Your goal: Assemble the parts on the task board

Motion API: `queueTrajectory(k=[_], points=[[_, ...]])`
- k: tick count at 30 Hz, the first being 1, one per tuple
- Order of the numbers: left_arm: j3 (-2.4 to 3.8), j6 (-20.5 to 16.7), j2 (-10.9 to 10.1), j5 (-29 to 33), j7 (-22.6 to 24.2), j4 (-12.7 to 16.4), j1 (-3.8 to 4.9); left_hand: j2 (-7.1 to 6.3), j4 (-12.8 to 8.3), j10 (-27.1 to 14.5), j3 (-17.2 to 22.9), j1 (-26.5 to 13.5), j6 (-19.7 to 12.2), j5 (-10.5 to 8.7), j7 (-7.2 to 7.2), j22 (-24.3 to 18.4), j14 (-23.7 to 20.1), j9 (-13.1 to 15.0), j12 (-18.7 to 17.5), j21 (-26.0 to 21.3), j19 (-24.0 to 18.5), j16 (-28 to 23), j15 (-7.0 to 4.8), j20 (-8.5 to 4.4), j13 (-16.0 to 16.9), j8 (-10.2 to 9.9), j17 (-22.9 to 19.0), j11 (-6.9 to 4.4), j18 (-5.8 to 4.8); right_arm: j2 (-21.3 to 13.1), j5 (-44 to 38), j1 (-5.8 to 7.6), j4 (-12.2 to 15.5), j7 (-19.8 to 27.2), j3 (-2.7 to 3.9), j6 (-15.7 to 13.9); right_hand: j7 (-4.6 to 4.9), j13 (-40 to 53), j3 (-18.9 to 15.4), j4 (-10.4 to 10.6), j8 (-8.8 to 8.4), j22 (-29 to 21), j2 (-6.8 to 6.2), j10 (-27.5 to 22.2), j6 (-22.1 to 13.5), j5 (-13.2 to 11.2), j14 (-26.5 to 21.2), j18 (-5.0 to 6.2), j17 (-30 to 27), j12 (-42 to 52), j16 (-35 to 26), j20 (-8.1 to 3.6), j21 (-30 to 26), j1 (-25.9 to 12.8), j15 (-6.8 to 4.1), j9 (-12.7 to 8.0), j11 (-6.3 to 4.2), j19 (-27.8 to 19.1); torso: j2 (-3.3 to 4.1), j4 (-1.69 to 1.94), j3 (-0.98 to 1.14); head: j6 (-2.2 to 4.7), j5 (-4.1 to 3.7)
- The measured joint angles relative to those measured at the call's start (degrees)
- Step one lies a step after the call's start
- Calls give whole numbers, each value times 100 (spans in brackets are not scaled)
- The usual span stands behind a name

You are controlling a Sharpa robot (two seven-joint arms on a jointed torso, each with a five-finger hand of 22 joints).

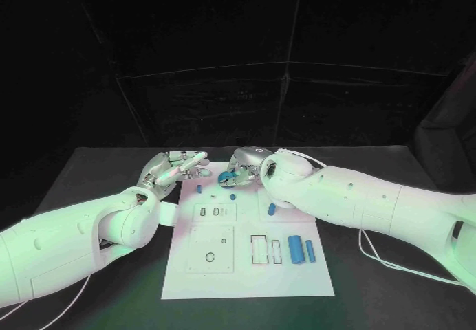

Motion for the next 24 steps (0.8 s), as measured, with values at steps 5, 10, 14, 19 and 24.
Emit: queueTrajectory(k=[5, 10, 14, 19, 24], points=[[0, 0, -7, 0, -2, 0, 0, 0, 0, 0, 0, 0, 0, 0, 0, 0, 0, 0, 0, 0, 0, 0, 0, 0, 0, 0, 0, 0, 0, -196, 96, -19, 165, 81, -9, -348, -9, 217, -83, -103, 3, 63, 111, 142, 30, 79, 0, 0, 0, 241, 34, -2, 52, 325, 0, -3, 2, 42, 1, -7, 4, 16, -10], [0, 0, -38, 0, -3, 3, 0, 0, 0, 0, 0, 0, 0, 0, 0, 1, 0, 0, 0, 0, 0, 0, 0, 0, 0, 0, -1, 0, 0, -567, 397, -18, 455, 452, -9, -945, 24, 247, -99, -272, -20, 77, 197, 142, -3, 119, 0, 0, 0, 263, 34, -2, 62, 713, 0, -23, 2, 42, 0, -16, 11, 33, -24], [0, 0, -73, 0, -5, 10, 0, 0, 0, 0, 0, 0, 0, 0, 0, 1, 0, 0, 0, 0, 0, 0, 0, 0, 0, 0, -1, 0, 0, -1065, 809, -13, 828, 814, -9, -1245, 32, 227, -123, -377, -19, 65, 234, 142, -12, 172, 0, 0, -1, 263, 34, -2, 62, 918, 0, -23, 2, 42, -5, -21, 10, 48, -74], [0, -1, -107, 0, -6, 17, 0, 0, -15, 0, -15, 0, 0, 0, 0, -4, 0, 0, 0, -21, 0, 0, 0, 0, -2, 0, -1, 0, -1, -1735, 1370, -9, 1110, 1177, -9, -1307, -30, 227, -100, -673, 20, 78, 206, 138, 94, -118, 0, 0, 0, 236, 34, -2, 62, 1395, 0, -3, -1, 42, -9, -46, 12, 73, -119], [0, -1, -113, 0, -6, 26, 0, 0, -16, 0, -16, 0, 0, 0, 0, -4, 0, 0, 0, -21, 0, 0, 0, 0, -5, 0, -1, 0, -1, -2147, 1760, -6, 1047, 1442, -12, -1170, 0, 166, -155, -881, -17, 68, 55, 106, 55, -213, 0, -1, 0, 166, 34, -2, 62, 1635, 0, -18, -6, 42, -10, -97, 26, 88, -117]])
